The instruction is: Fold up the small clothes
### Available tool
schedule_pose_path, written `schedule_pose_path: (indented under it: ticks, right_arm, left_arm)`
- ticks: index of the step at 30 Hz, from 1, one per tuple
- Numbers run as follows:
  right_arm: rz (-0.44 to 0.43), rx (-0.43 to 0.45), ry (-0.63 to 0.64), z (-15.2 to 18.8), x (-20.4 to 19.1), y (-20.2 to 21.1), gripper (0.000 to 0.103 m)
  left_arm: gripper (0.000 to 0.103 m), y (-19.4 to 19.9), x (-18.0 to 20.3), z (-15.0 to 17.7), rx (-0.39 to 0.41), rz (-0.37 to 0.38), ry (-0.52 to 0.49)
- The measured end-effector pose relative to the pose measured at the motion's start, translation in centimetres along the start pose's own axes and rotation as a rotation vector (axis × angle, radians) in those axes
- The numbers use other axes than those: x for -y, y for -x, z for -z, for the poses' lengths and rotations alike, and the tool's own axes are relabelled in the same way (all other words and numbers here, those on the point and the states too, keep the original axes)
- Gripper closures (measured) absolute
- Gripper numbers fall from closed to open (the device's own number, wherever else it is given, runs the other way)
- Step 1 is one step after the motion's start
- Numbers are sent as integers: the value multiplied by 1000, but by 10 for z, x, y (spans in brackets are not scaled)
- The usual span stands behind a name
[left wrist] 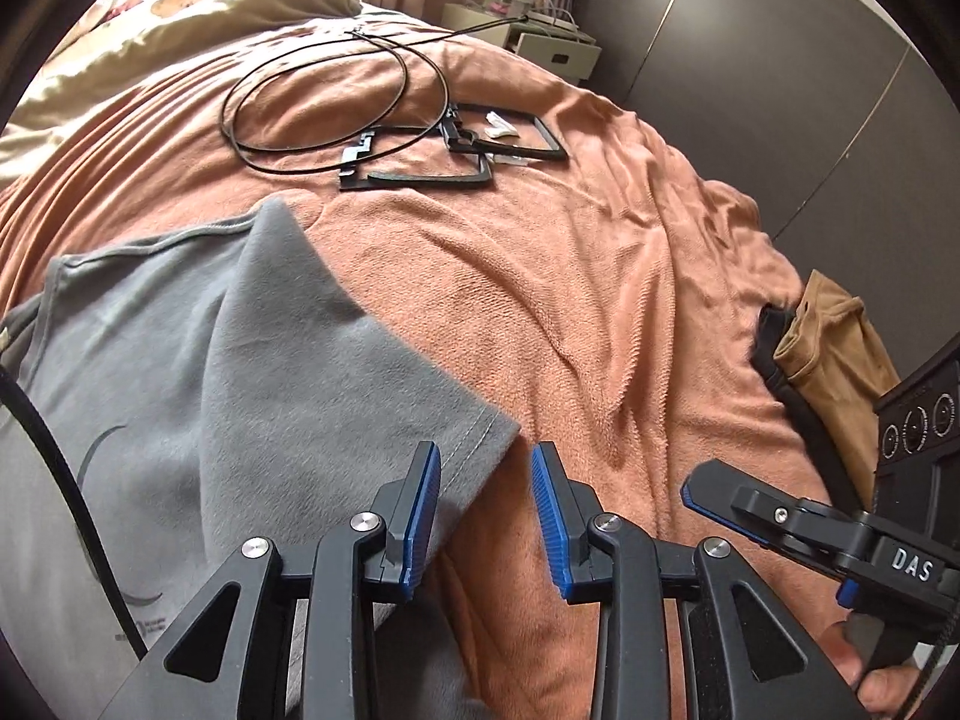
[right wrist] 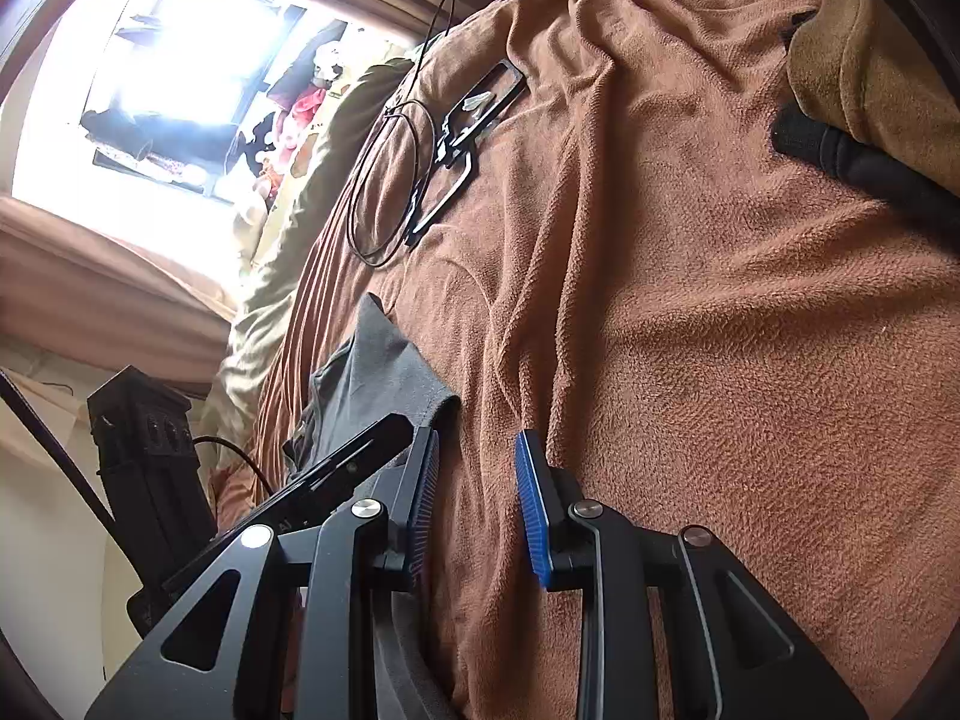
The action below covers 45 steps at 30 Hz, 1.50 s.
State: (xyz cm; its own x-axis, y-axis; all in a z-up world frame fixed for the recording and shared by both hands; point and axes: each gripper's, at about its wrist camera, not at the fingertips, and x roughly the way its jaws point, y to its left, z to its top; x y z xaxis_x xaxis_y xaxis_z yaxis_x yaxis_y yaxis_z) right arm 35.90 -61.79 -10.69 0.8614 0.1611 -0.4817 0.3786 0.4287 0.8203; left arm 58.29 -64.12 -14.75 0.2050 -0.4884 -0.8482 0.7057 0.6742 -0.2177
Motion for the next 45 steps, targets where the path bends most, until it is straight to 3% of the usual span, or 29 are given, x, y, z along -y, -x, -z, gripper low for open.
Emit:
schedule_pose_path:
  ticks: [7, 13, 14, 16, 17, 26, 36, 45]
  right_arm:
    - [-5, 9, -8, -3, 6, 5, 79]
    - [11, 10, -3, -3, 6, 9, 79]
    - [14, 9, -2, -3, 5, 9, 79]
    - [19, 7, 6, -3, 1, 8, 79]
    - [19, 6, 11, -3, -1, 8, 79]
    - [8, -18, 40, 1, -27, -8, 79]
    - [14, -53, 88, 6, -57, -39, 79]
    - [45, -83, 113, 4, -76, -69, 70]
  left_arm:
    - [68, -27, -2, -2, -47, -13, 34]
    - [69, -38, -8, -3, -15, -26, 55]
    - [71, -38, -10, -4, -10, -21, 66]
    - [92, -36, -16, -6, -4, -28, 94]
    - [95, -34, -19, -7, -5, -30, 103]
    - [96, 22, -36, -13, 90, -11, 111]
    - [96, 73, -78, -15, 155, -60, 138]
    - [96, 101, -128, -12, 193, -108, 190]
